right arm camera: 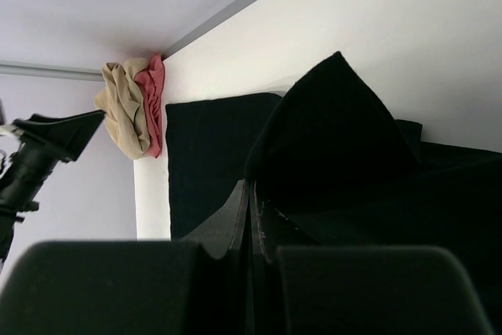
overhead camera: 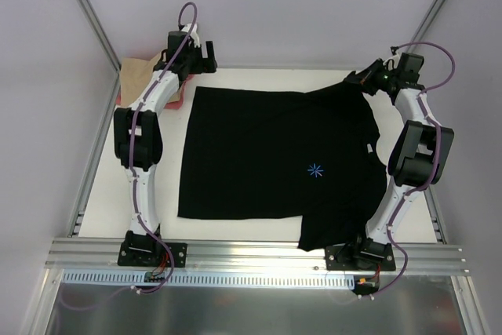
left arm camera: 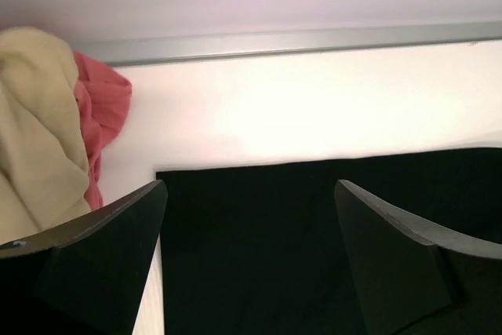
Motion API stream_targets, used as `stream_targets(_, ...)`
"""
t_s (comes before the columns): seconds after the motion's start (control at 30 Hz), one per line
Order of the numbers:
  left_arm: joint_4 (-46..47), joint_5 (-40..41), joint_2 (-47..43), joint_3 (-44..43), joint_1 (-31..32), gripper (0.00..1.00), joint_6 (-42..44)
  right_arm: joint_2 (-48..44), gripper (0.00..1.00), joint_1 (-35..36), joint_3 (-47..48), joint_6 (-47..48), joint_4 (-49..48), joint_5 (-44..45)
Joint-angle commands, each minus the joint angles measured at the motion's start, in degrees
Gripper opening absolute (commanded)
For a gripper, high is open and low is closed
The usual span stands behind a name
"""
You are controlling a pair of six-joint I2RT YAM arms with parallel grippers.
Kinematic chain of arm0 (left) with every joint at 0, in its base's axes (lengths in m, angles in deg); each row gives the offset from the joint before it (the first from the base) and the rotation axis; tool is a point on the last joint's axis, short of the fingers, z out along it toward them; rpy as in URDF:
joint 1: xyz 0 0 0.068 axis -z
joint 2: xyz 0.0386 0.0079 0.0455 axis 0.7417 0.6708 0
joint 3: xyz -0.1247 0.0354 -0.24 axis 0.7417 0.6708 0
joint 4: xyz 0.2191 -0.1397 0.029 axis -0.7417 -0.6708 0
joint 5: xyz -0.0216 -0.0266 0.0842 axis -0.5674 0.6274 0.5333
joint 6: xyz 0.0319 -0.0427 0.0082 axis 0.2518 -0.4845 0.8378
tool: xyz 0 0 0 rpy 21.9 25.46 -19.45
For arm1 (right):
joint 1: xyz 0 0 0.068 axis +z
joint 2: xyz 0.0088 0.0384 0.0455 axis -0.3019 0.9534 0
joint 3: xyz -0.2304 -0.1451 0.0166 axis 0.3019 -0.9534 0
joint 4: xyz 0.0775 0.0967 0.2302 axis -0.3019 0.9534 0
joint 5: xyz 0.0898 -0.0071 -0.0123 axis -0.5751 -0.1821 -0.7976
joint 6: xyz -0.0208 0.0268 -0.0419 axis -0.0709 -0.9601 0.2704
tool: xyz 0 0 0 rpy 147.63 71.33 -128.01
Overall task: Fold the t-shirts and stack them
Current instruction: Grap the side of the flattened tshirt furthest away from the robot with both arms
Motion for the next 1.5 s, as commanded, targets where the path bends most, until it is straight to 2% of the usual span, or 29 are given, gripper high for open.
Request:
stream_targets(0.0,-11.83,-4.98,5.55,-8.51,-1.96,0.90,-1.13,-0.55,0.00,0.14,0.48,-0.27,-2.62,-1.71)
stream_targets(0.1,-14.57,-7.88,8.64,-11.17,-3.46,0.89,-4.04,-0.20,0.00,0.14,1.01,-0.10,-1.92,-1.88)
stream_targets(0.3,-17.13,-10.17,10.40,-11.17,-5.22,0.88,-5.10,-0.55,0.00,0.14,0.05,-0.09,-2.09,-2.06)
stream_targets(0.43,-20.99,-14.03,14.87,-16.53,-6.80,0.88,-6.86,-0.81,0.00,0.14,-0.22,-0.09,-2.09,-1.97)
stream_targets(0.73,-21.87,-19.05,20.77,-21.80,-7.94,0.88,-10.29,-0.99,0.00,0.23,0.04,0.43,-1.30,-1.80)
stream_targets(1.17,-23.54,-21.33,23.67,-21.90,-7.94,0.86,-12.58,-0.81,0.00,0.14,-0.66,-0.09,-2.09,-2.06)
stream_targets(1.23,-23.72,-21.95,24.02,-21.81,-7.94,0.75,-12.67,-0.72,0.00,0.14,-0.75,-0.18,-2.27,-2.06)
stream_targets(1.27,-23.63,-22.39,24.20,-21.81,-7.94,0.64,-12.67,-0.64,0.00,0.14,-0.75,-0.18,-2.44,-2.06)
stream_targets(1.3,-23.55,-22.30,24.03,-21.81,-7.94,0.32,-12.67,-0.72,0.00,0.14,-0.75,-0.10,-2.44,-2.06)
stream_targets(1.37,-23.55,-21.26,23.85,-21.81,-7.94,0.02,-12.93,-0.72,0.00,0.14,-0.84,-0.10,-2.36,-2.15)
stream_targets(1.47,-23.28,-20.46,23.50,-21.81,-7.94,0.00,-12.58,-0.72,0.00,0.14,-0.84,-0.27,-2.44,-2.24)
